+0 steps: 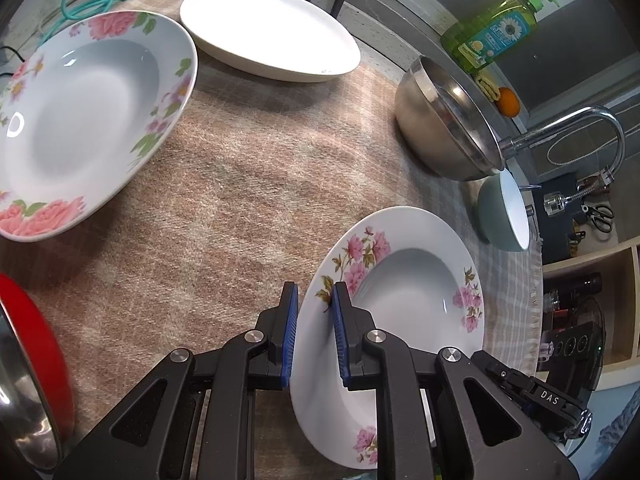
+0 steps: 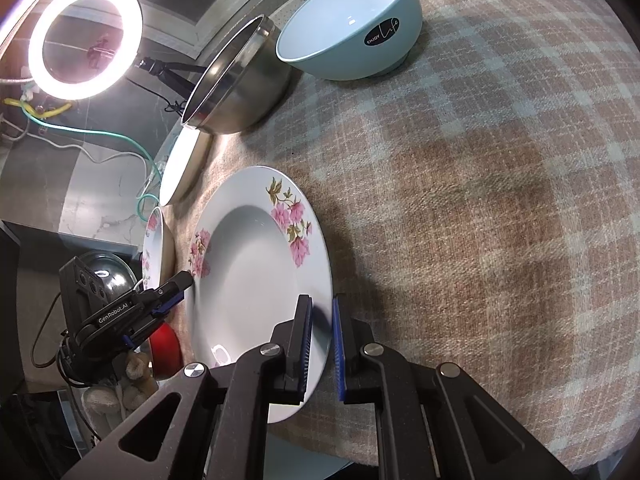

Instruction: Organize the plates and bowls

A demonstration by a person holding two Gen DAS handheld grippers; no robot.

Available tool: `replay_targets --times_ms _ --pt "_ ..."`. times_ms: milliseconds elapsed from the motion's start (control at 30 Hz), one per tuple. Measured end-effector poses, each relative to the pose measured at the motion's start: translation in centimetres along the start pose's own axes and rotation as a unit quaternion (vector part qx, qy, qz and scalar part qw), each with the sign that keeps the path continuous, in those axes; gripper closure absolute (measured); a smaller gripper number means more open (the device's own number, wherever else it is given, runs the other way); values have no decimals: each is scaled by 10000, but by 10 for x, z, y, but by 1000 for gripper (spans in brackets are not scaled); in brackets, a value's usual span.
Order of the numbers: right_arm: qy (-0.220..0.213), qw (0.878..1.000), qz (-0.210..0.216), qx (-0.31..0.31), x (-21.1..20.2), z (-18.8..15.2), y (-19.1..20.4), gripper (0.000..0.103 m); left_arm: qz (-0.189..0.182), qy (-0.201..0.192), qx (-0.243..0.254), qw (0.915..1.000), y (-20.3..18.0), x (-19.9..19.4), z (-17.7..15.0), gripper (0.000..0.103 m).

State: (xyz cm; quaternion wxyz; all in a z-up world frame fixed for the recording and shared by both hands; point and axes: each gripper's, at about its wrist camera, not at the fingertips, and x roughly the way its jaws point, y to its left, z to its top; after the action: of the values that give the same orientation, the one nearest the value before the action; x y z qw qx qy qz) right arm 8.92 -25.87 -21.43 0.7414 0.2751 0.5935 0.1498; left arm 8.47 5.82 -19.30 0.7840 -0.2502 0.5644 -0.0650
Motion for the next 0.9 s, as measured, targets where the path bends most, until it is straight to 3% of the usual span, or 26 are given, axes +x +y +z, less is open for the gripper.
replay_targets --times_ms 633,900 --pt "-8 10000 -78 -29 -3 -8 1 93 149 -25 172 9997 -4 -1 -2 88" --pt "-214 9983 -485 -240 -16 -6 4 85 397 -310 132 9986 1 -16 -2 88"
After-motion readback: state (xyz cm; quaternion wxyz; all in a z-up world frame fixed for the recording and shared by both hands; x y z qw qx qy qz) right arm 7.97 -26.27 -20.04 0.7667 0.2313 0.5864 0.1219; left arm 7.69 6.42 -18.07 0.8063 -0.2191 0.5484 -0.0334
